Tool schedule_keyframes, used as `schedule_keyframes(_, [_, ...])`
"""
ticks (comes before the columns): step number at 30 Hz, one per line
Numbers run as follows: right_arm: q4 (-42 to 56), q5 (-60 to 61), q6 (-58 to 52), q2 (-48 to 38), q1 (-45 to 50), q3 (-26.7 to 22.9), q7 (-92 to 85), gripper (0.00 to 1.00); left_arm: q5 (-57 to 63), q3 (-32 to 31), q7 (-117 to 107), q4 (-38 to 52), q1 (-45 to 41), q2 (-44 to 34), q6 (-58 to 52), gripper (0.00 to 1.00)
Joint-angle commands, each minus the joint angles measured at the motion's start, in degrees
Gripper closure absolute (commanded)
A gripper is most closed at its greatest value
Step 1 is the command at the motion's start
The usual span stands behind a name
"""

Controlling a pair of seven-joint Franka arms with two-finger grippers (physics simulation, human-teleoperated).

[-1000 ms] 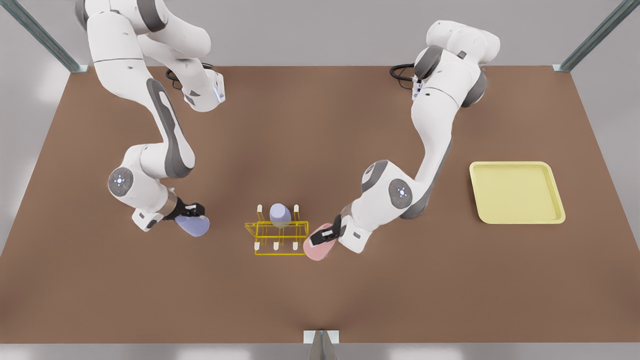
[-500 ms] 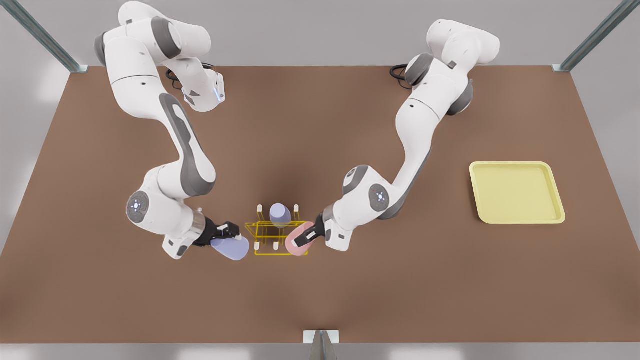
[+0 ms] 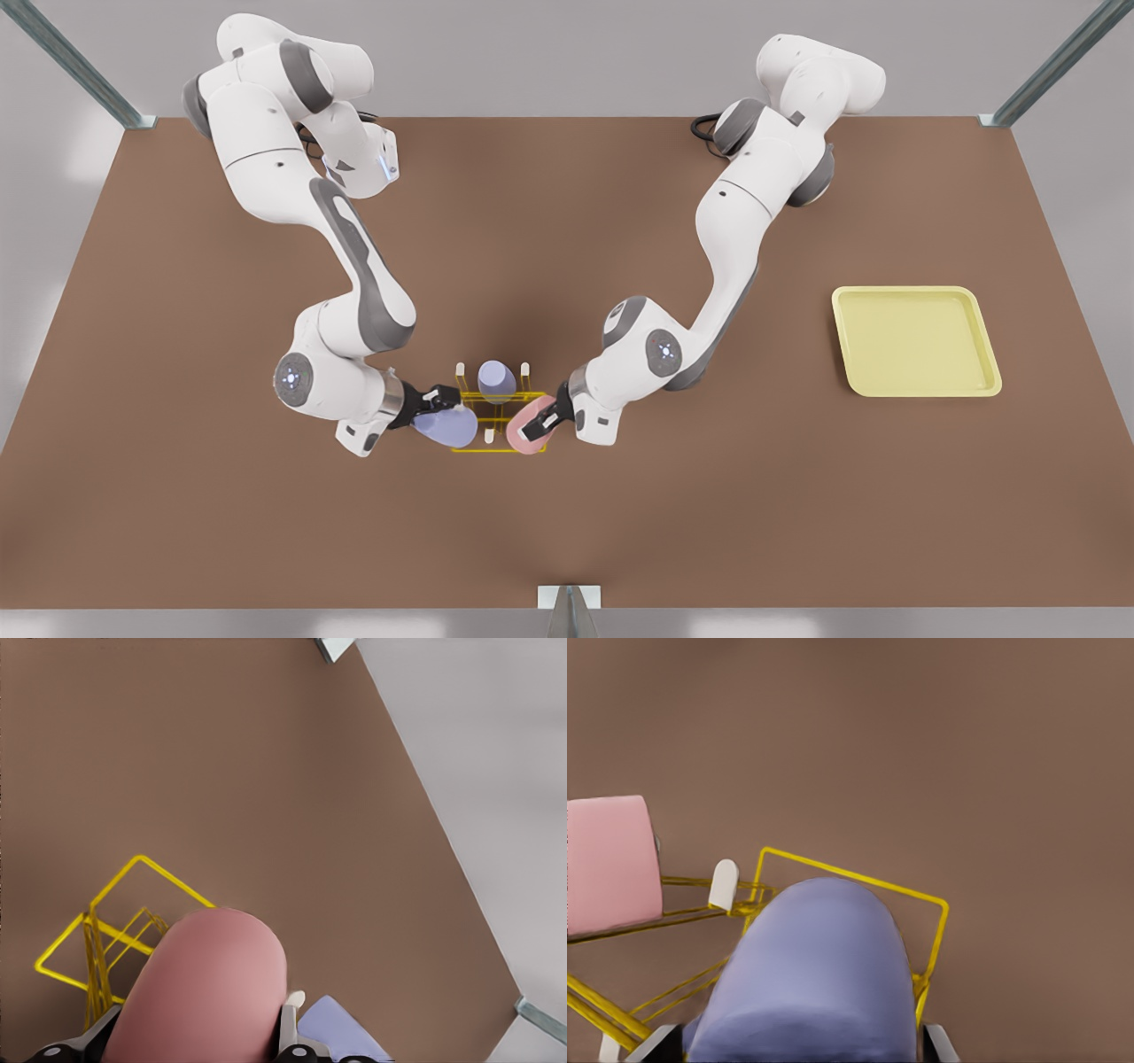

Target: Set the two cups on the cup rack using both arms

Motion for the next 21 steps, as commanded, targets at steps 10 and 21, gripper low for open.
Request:
schedule_keyframes(10, [1.85, 0.16, -0.13, 0.53, 0.11, 0.8, -0.42, 0.0, 3.03, 0.14, -2.2, -0.18, -0.5, -0.7, -5.38, 0.0])
schedule_keyframes(21, [2.56, -21.2, -17.35, -7.99, -9.12, -3.5, 1.34, 0.0, 18.14, 5.33, 23.18, 1.85, 11.27, -20.82, -58.89, 0.0])
